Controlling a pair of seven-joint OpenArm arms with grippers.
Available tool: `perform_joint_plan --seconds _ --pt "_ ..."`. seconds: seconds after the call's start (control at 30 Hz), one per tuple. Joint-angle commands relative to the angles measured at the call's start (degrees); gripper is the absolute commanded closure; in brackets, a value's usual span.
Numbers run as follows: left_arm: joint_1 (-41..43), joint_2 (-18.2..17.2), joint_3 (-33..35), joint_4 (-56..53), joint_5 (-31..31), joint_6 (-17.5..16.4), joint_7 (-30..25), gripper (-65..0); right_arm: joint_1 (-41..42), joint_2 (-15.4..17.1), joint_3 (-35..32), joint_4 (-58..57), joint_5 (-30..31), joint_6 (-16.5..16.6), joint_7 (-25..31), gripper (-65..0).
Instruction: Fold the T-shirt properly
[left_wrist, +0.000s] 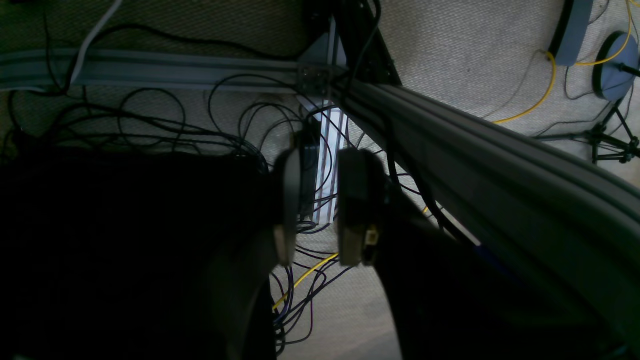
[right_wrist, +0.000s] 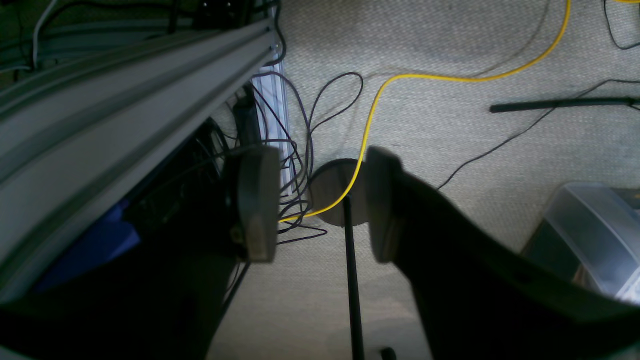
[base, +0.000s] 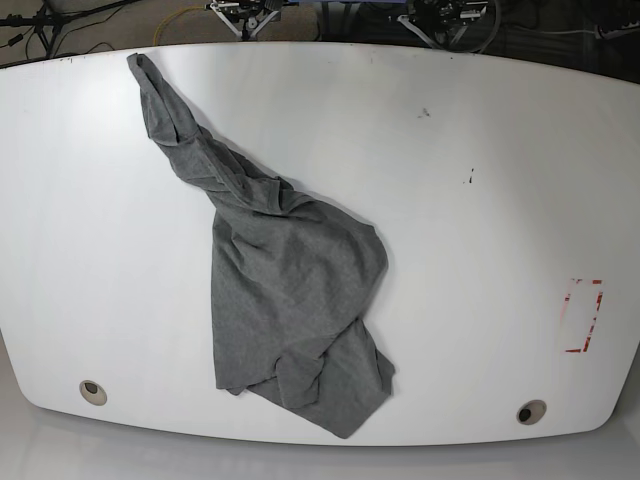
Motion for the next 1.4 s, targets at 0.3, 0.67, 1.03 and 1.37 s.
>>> perform_joint_plan --seconds 0.3,0.67,1.03,1.37 --pt "-0.02 -0.23 -0.15 0.09 -0.33 -0.19 -0.45 -11.9 -0.2 0.05 0.0 0.24 0.3 0.19 0.66 -25.9" --pt "-0.43 -0.29 -0.54 0.16 -0.08 -0.23 -0.45 -11.8 -0.42 0.17 -0.13 0.28 0.11 0.03 1.45 -25.7" --pt "-0.23 -0.43 -0.54 0.17 0.44 -0.29 -0.17 -11.7 -0.58 0.09 -0.19 0.37 0.27 0.26 0.61 -26.4" --pt "-0.45 -0.5 -0.83 0.05 0.49 -0.07 -0.08 -12.0 -0.71 0.12 -0.32 0.47 0.31 0.26 0.95 -26.4"
